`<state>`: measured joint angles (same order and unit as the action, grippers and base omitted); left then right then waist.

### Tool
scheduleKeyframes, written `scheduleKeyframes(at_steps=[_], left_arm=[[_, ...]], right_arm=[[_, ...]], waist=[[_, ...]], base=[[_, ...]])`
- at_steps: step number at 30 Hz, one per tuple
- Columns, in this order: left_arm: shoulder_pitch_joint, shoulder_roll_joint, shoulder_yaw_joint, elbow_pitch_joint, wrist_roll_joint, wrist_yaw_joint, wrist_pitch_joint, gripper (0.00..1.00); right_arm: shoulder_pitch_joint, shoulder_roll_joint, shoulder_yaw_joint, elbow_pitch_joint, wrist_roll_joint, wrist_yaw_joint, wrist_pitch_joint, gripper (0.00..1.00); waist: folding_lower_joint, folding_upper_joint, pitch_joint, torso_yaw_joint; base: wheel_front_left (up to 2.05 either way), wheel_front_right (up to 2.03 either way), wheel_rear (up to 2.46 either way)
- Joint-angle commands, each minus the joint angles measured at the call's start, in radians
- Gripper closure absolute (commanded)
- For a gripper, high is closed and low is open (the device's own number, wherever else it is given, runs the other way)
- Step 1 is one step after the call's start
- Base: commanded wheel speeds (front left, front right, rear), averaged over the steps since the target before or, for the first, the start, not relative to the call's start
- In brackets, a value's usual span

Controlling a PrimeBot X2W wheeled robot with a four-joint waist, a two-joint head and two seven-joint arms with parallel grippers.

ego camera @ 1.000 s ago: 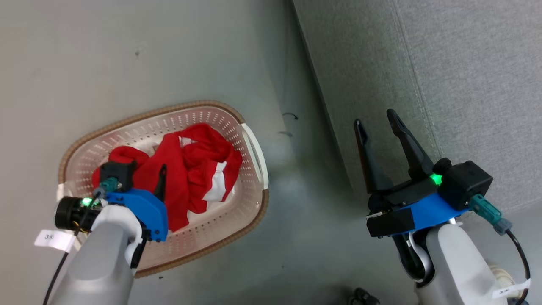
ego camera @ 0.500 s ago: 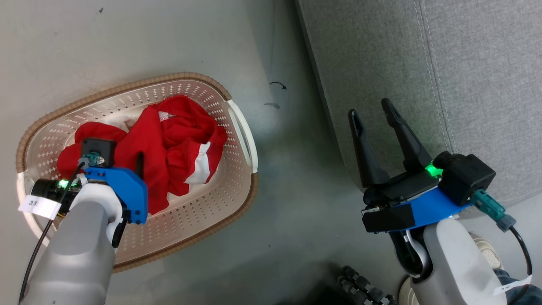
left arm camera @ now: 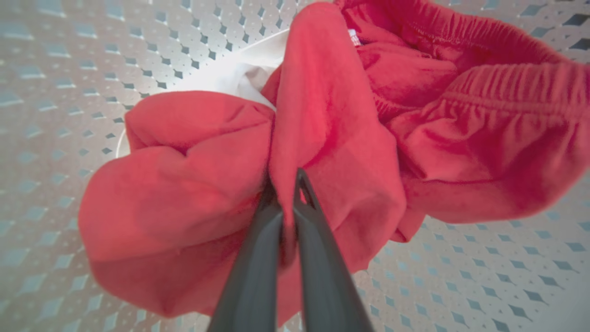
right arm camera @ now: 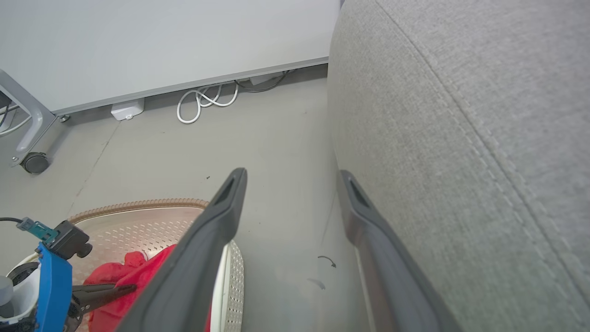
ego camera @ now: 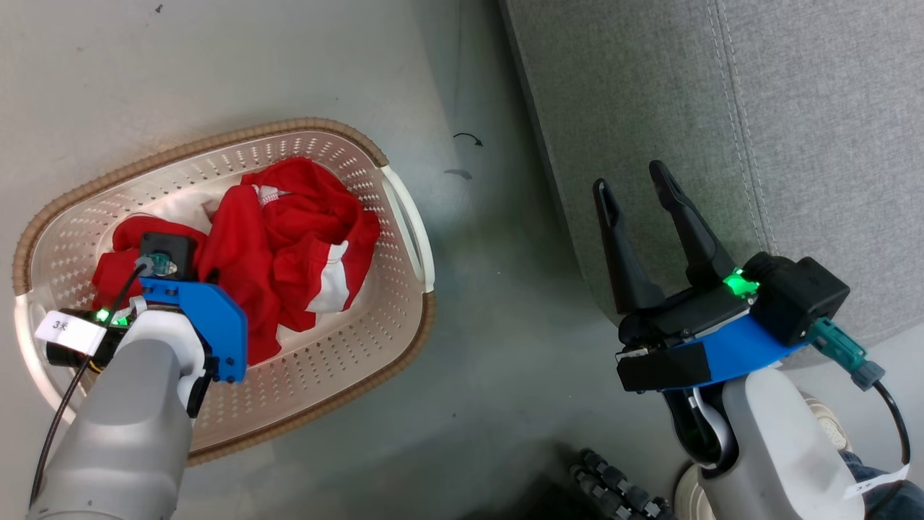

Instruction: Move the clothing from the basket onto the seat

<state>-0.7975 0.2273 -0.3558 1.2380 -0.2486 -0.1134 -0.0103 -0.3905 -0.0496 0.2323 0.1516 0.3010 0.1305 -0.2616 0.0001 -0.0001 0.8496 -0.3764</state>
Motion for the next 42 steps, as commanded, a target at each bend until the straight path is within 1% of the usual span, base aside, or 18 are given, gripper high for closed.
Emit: scheduleKeyframes(at_steps=[1,6,10,15,22,27,33,42], left_arm=[[-0.018,0.006,-0.001,0.006,-0.007,0.003,-0.001,1.00],[-0.027,0.009,0.003,0.013,-0.020,-0.001,-0.012,1.00],[-0.030,-0.002,0.001,0.019,-0.036,-0.009,-0.021,1.00],[0.004,-0.020,0.009,0.027,-0.066,-0.012,-0.047,1.00],[0.061,-0.065,0.006,0.035,-0.107,-0.019,-0.085,1.00],[0.116,-0.113,-0.017,0.025,-0.139,-0.019,-0.119,1.00],[0.171,-0.155,-0.105,-0.037,-0.170,-0.020,-0.138,1.00],[0.199,-0.175,-0.210,-0.149,-0.249,-0.017,-0.140,1.00]], right_arm=[[-0.019,-0.001,0.000,0.001,0.006,0.000,-0.005,0.00],[-0.020,-0.001,0.004,0.000,0.009,0.000,-0.005,0.00],[-0.020,-0.001,0.000,0.008,0.006,0.000,-0.005,0.00],[-0.025,-0.001,0.003,0.021,-0.006,0.000,-0.005,0.00],[0.004,-0.002,-0.006,0.063,-0.039,0.000,-0.004,0.00],[0.038,-0.002,-0.022,0.098,-0.056,0.000,-0.004,0.00],[0.088,-0.002,-0.034,0.139,-0.083,0.000,-0.004,0.00],[0.146,-0.002,-0.044,0.182,-0.111,0.000,-0.004,0.00]], waist=[[-0.0001,0.0001,-0.001,-0.001],[-0.0001,0.0001,-0.005,-0.001],[-0.0001,0.0001,-0.019,0.011],[-0.0001,0.0001,-0.080,0.031],[-0.0001,0.0001,-0.231,0.082],[-0.0001,0.0001,-0.362,0.127],[-0.0001,0.0001,-0.510,0.178],[-0.0001,0.0001,-0.657,0.235]], base=[[0.00,0.00,0.00],[0.00,0.00,0.00],[0.00,0.00,0.00],[0.00,0.00,0.00],[0.00,0.00,0.00],[0.00,0.00,0.00],[0.00,0.00,0.00],[0.00,0.00,0.00]])
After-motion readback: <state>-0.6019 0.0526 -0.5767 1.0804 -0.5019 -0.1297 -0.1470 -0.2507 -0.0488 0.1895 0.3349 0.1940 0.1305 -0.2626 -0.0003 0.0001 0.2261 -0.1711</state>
